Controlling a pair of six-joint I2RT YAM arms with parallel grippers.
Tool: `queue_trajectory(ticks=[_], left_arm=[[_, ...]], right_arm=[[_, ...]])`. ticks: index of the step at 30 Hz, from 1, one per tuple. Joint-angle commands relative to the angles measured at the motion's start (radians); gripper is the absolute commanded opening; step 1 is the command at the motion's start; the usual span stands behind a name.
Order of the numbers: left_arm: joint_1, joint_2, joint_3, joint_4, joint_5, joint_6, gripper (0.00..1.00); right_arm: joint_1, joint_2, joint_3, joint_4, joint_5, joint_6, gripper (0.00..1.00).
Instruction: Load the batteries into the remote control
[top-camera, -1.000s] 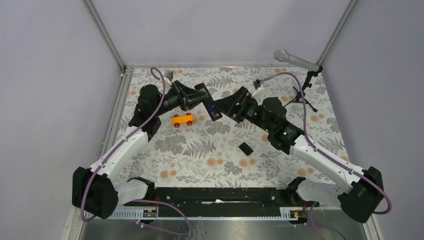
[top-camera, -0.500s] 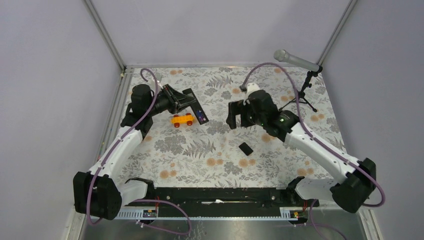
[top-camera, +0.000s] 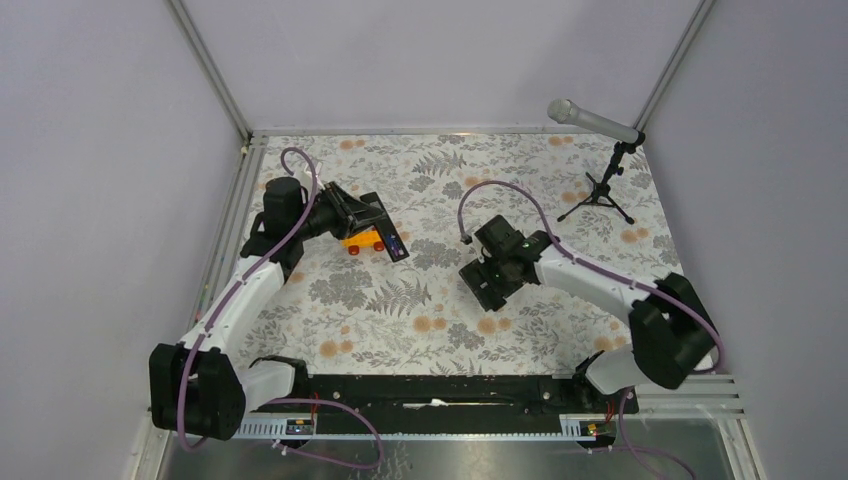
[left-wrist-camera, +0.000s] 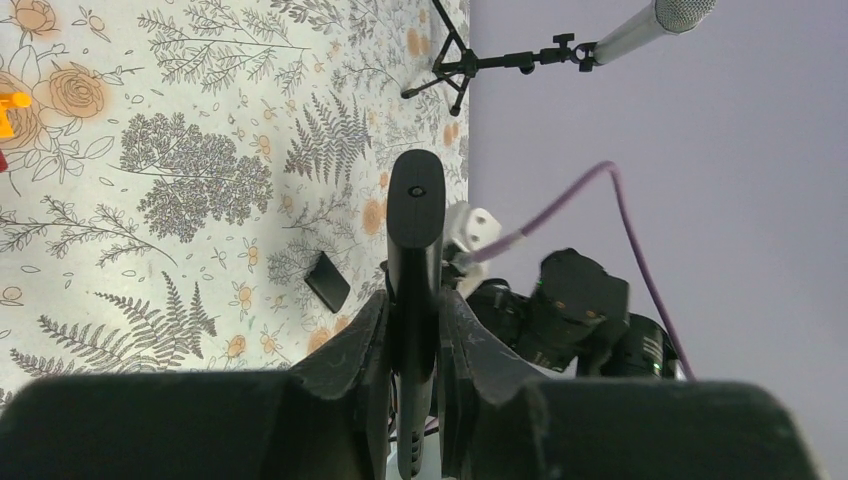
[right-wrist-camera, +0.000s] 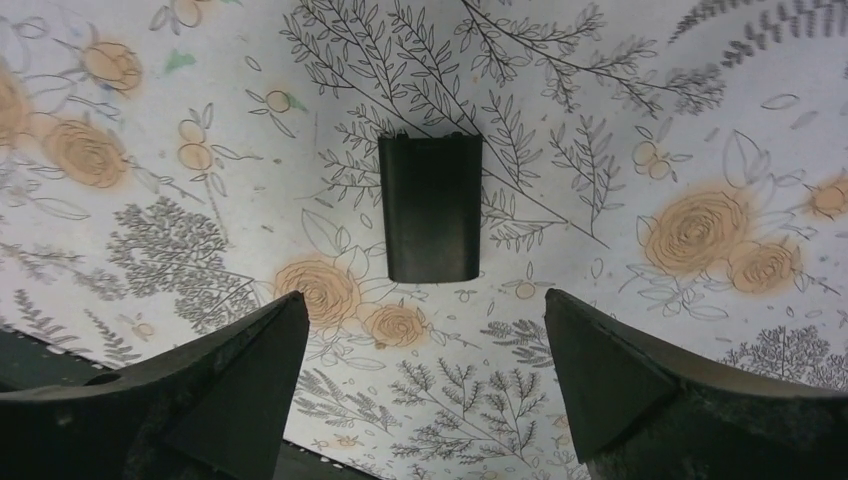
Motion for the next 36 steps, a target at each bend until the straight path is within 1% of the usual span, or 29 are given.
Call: queue_trajectory(ticks=[1,4,7,9,14,16,20,22,23,25,27,29,32,34,36], left_arm=[[0.01,0.006,0.0,0.055,0.014,0.012,0.0],[0.013,0.011,0.001,0.055,0.019,0.012,0.0],[0.016,0.014,0.002,0.054,0.021,0.013,0.0],[0.017,0.019,0.001,0.054,0.023,0.014,0.0],[0.019,0.03,0.002,0.09,0.025,0.006,0.0],[0.019,0.03,0.003,0.093,0.027,0.004,0.0],[0.02,0.029,0.003,0.092,0.028,0.004,0.0],[0.023,0.029,0.001,0.092,0.027,0.004,0.0],[0.023,0.029,0.001,0.092,0.028,0.004,0.0],[0.024,0.029,0.0,0.093,0.027,0.003,0.0],[0.024,0.029,0.0,0.093,0.024,0.005,0.0],[0.024,0.03,0.0,0.093,0.02,0.011,0.0],[0.017,0.036,-0.02,0.129,0.012,0.018,0.0],[-0.005,0.032,-0.033,0.135,-0.027,0.042,0.0],[-0.043,0.028,-0.052,0.148,-0.08,0.076,0.0]], right_arm=[[-0.002,0.125,0.06,-0.009,-0.003,-0.08,0.91],[-0.002,0.172,0.071,-0.016,-0.018,-0.096,0.85],[-0.001,0.182,0.07,-0.01,-0.022,-0.109,0.83],[-0.002,0.19,0.07,-0.014,-0.023,-0.116,0.78],[-0.002,0.244,0.083,-0.027,-0.003,-0.125,0.58],[-0.002,0.263,0.09,-0.03,-0.01,-0.123,0.57],[-0.002,0.281,0.097,-0.033,-0.007,-0.12,0.61],[-0.002,0.289,0.1,-0.037,-0.011,-0.121,0.6],[-0.002,0.292,0.102,-0.038,-0.016,-0.121,0.58],[-0.003,0.293,0.104,-0.04,-0.023,-0.119,0.44],[-0.003,0.287,0.111,-0.042,-0.009,-0.107,0.33],[-0.002,0.266,0.118,-0.039,0.018,-0.093,0.29],[-0.002,0.204,0.139,-0.027,0.017,-0.058,0.27],[-0.003,0.142,0.146,-0.001,-0.034,-0.031,0.27],[-0.002,0.074,0.137,0.038,-0.113,0.03,0.27]])
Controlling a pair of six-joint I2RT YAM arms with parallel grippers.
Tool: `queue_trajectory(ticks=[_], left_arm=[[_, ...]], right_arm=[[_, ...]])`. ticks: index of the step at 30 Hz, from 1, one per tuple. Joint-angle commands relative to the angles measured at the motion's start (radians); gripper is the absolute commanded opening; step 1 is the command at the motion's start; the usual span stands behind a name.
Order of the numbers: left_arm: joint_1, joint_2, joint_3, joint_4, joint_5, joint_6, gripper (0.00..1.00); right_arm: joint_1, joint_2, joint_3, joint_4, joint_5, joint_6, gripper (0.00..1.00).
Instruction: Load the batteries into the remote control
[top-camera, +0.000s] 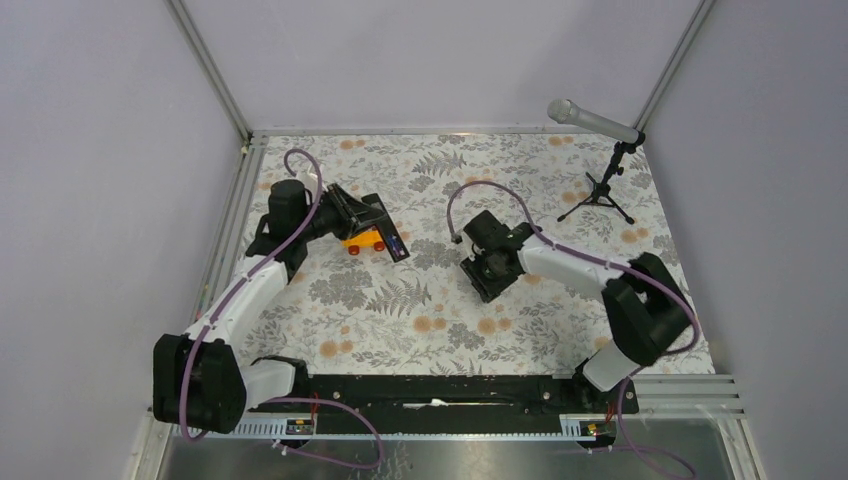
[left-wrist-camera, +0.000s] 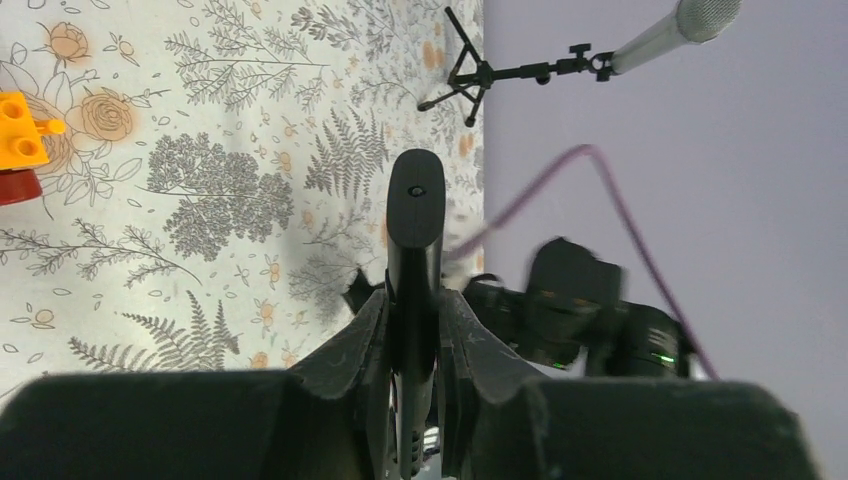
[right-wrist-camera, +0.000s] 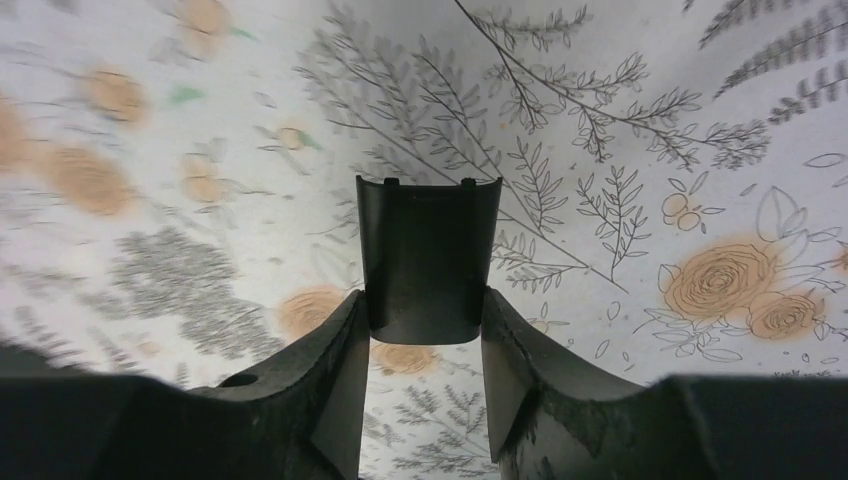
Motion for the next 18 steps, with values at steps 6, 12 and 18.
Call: queue_trajectory(ticks=[6,12,18], left_arm=[[-0.175,-0.014,-0.137,0.291,-0.235,0.094,0.0],[-0.262,0.042,-0.119,0.36,-0.252,0.098,0.0],[-0.288,0.062,-0.097,0.368,-0.263,0.102,0.0]], right_arm=[[0.008,-0.336,0.001,0.208,-0.294,0.276,0.29],[0.051,-0.415,-0.02,0.313,-0.309,0.346,0.31],[0.106,-0.342,0.09,0.223,-0.269,0.372,0.31]])
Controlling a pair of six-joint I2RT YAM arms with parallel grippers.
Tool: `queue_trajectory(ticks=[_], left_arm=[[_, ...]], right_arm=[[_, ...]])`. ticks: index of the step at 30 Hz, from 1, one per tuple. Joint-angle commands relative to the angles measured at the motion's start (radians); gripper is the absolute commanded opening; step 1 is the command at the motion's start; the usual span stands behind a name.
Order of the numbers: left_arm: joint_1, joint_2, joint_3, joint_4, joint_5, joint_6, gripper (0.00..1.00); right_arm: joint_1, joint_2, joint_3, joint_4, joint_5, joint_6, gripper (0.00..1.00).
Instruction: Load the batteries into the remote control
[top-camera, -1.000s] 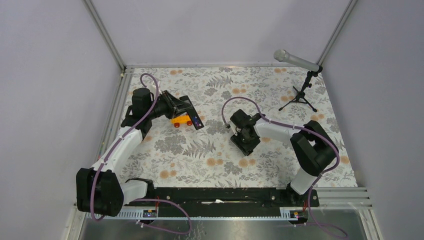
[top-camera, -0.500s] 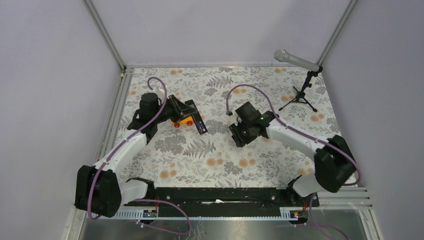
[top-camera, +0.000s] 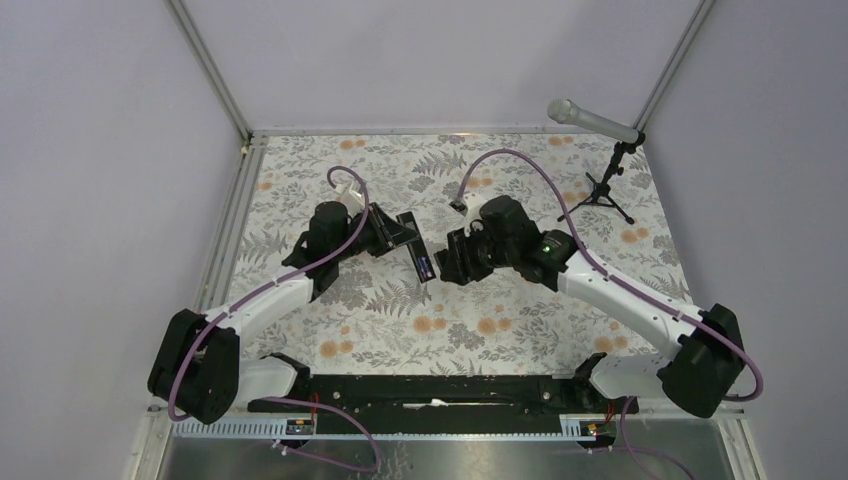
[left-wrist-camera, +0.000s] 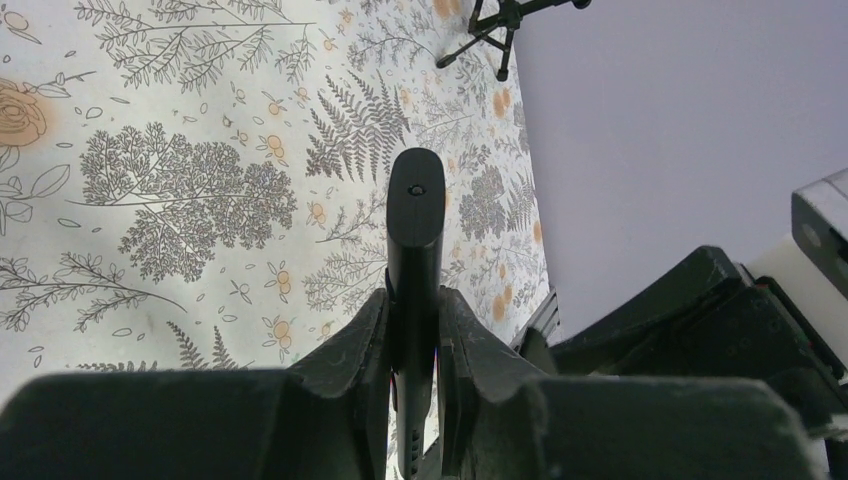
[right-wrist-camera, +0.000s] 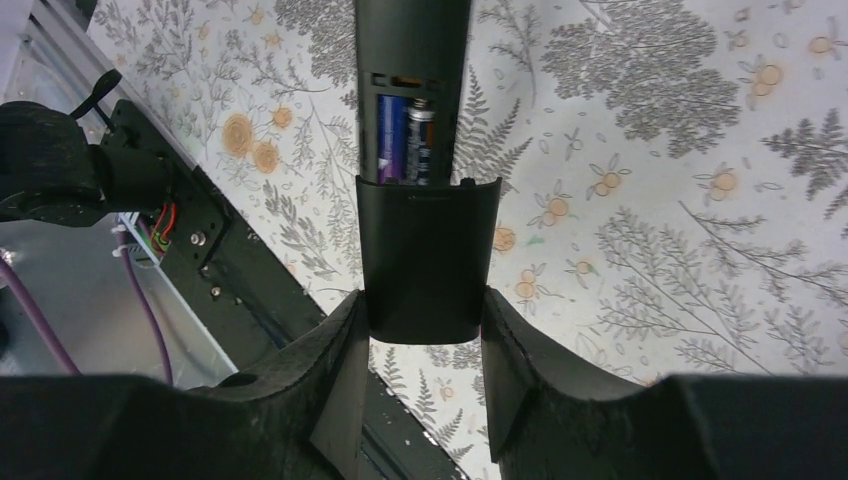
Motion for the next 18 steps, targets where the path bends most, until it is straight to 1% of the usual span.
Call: queue_trajectory(ticks=[1,7,12,18], left_arm=[[-0.011,0.009,0.058,0.103,-0.033,0.022,0.0],[-0.03,0.004,0.074,0.067,-0.051,0.028,0.0],[-0.043,0.001,0.075,0.062,-0.054,0.023,0.0],[-0.051,0.006,0.088,0.054,-0.054,0.006,0.0]], right_arm=[[0.049,0.057,0.104,-0.04,0.016,0.051,0.31],[0.056,0.114,0.157,-0.069,0.071,0.095,0.31],[0.061,0.163,0.19,-0.079,0.05,0.105,0.31],[0.066,0.199,0.218,-0.116,0.071,0.092,0.32]])
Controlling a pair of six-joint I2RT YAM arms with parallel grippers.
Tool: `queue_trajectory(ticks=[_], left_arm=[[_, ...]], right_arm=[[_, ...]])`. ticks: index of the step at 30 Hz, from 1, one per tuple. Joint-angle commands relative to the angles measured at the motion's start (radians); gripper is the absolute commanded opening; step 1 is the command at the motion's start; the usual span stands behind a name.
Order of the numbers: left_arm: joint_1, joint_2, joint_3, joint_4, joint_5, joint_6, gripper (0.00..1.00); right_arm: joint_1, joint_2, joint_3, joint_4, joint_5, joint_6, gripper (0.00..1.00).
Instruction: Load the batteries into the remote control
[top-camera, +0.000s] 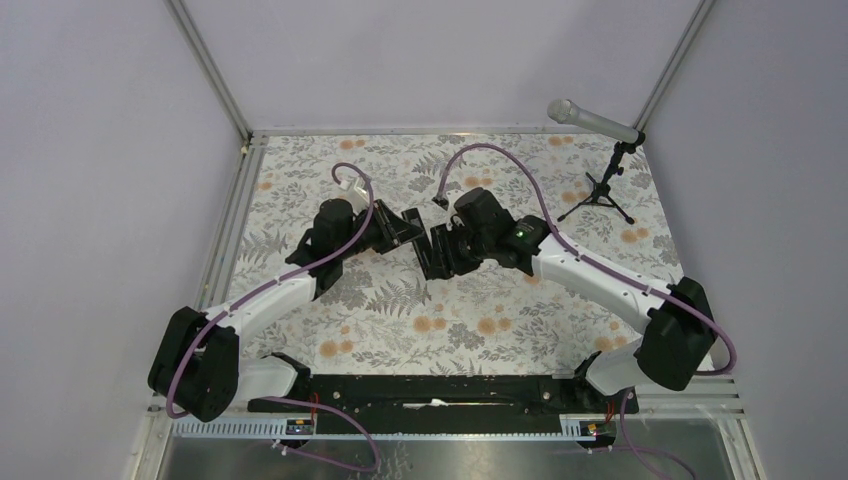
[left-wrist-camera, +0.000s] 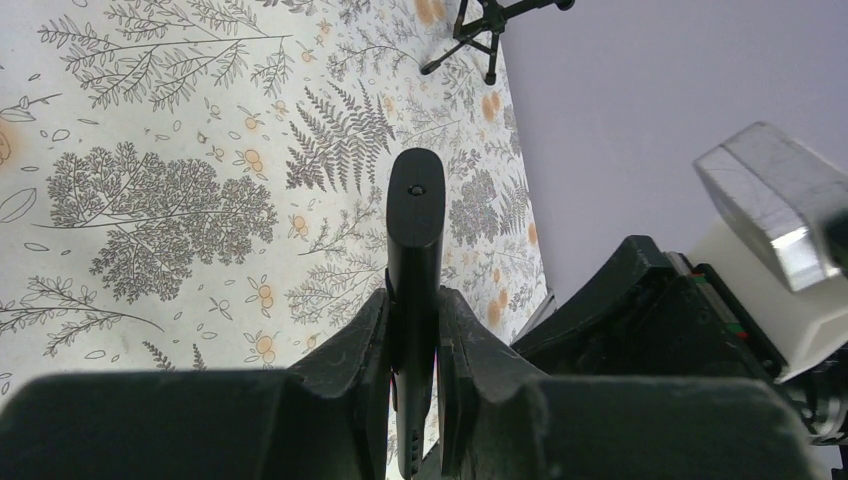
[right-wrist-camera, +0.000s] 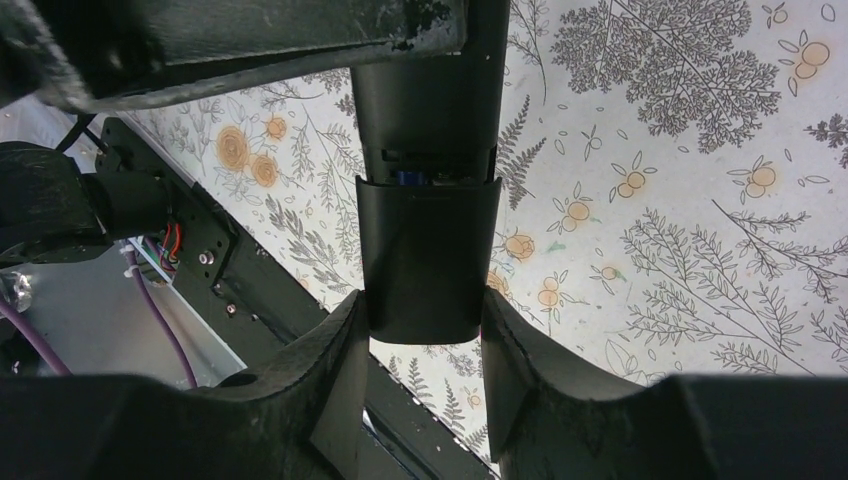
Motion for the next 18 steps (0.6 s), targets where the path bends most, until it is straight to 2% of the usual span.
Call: queue_trajectory(ticks=[1,13,18], left_arm=[[-0.007,-0.007,0.058,0.043,-0.022,-0.004,0.0],[-0.01,0.001,0.065,0.036,-0.018,-0.026,0.0],[-0.012,0.009,0.1,-0.015,0.001,-0.072,0.0]], right_arm=[[0.014,0.022,0.065,-0.042,0.033,0.002,0.31],[0.019,0.047,0.074,-0.037,0.04,-0.008,0.32],[0.021,0.05,0.079,-0.034,0.058,-0.008,0.32]])
